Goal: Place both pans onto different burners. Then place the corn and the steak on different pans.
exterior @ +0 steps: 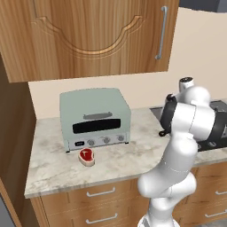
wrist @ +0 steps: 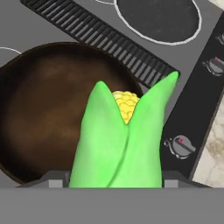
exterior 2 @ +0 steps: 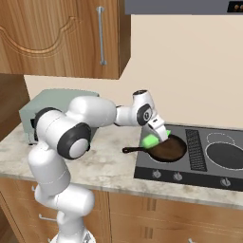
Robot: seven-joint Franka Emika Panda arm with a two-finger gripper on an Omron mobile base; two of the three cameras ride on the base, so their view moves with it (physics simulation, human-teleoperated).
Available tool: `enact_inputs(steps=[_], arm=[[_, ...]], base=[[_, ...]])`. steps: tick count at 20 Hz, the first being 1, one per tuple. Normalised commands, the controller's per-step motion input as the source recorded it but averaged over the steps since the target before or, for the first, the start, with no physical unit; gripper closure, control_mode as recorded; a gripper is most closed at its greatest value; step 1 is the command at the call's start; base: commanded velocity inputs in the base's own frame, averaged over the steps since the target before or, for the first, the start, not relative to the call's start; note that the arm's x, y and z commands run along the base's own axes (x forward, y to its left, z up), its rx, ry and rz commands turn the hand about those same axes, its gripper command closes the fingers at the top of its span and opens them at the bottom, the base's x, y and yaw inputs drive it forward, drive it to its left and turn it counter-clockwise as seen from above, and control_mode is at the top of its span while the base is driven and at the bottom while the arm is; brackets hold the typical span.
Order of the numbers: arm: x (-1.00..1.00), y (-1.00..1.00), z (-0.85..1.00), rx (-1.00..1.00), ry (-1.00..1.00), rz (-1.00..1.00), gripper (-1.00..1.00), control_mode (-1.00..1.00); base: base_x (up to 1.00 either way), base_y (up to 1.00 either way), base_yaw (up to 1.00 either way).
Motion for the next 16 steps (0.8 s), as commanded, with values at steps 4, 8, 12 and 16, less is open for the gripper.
enact_inputs(steps=[4,8,12,16], arm=[[0.01,0.15,-0.18,-0.04,0.0,-0.12,1.0,-1.0],[0.0,-0.02,-0.35,0.0,-0.03,-0.1,1.0,-1.0],[0.0,-0.3,-0.15,0.0,-0.02,-0.07,1.0,-1.0],[0.06,-0.34,-0.02,0.0,-0.01,-0.04,1.0,-1.0]], base=[[0.0,0.0,0.0],[0.0,0.0,0.0],[0.0,0.0,0.0],[0.0,0.0,0.0]])
